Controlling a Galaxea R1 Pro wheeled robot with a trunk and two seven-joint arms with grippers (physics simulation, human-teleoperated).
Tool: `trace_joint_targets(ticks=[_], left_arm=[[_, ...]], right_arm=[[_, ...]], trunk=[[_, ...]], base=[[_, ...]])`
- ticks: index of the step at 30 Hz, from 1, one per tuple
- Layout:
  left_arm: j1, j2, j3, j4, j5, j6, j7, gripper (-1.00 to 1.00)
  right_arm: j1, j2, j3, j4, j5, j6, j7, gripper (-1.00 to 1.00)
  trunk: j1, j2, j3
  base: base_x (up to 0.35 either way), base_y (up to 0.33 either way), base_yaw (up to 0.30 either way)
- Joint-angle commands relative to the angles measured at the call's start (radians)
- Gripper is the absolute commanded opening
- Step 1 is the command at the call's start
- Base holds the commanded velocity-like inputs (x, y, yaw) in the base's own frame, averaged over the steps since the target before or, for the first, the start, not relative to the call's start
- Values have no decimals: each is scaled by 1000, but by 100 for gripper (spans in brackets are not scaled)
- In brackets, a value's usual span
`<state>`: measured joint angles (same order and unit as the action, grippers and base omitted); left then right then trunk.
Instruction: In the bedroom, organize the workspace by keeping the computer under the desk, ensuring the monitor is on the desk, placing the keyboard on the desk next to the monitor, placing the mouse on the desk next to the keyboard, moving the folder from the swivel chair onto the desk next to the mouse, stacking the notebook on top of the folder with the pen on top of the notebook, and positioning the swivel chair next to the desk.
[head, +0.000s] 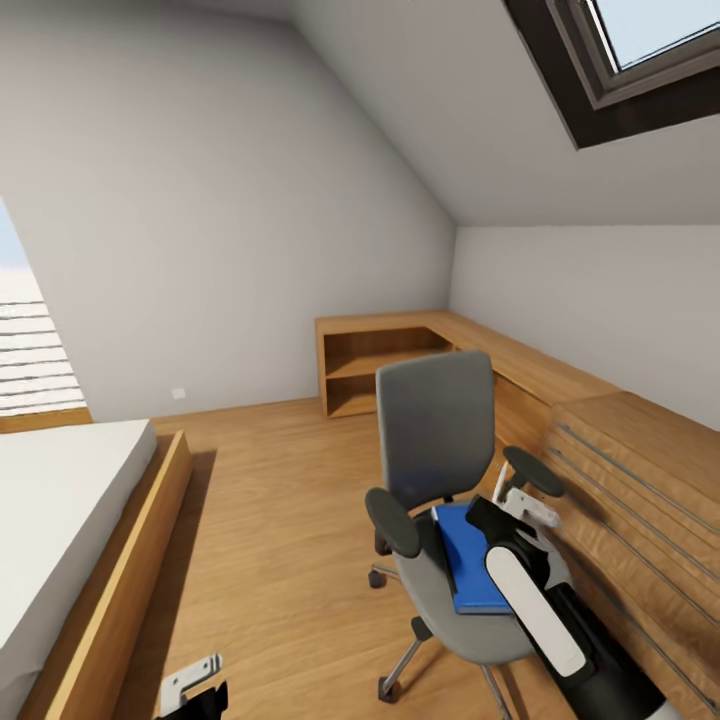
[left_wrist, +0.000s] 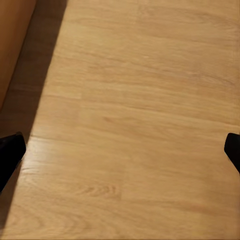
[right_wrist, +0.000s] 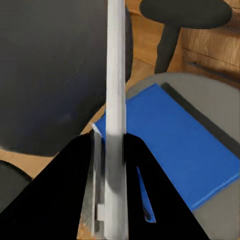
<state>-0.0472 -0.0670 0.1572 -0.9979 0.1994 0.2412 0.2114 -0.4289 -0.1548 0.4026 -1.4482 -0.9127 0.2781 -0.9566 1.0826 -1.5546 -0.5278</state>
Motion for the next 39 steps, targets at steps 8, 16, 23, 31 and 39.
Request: trace_joint_targets(ticks=[8, 16, 23, 31, 39], left_arm=[[0, 0, 2, 56, -28, -99, 3, 100], [0, 1, 4, 101, -40, -110, 4, 100], [-1, 2, 4, 168, -43, -109, 5, 100], [-9, 2, 2, 361, -44, -112, 4, 100], [-11, 29, 3, 577, -45, -288, 4, 100]], right_arm=[[-1, -81, -5, -13, -6, 12, 184, -100], [-1, -101, -5, -43, -9, 14, 198, -100], [1, -103, -7, -68, -13, 19, 194, -100], [1, -99, -14, -101, -14, 14, 137, -100], [2, -102, -56, -106, -25, 13, 130, -100]], trunk=[[-31, 56, 24], [-61, 112, 49], [-88, 161, 71], [-119, 217, 96], [-150, 273, 120]], base=[[0, 0, 0], [0, 0, 0], [0, 0, 0], [0, 0, 0], [-275, 0, -243]])
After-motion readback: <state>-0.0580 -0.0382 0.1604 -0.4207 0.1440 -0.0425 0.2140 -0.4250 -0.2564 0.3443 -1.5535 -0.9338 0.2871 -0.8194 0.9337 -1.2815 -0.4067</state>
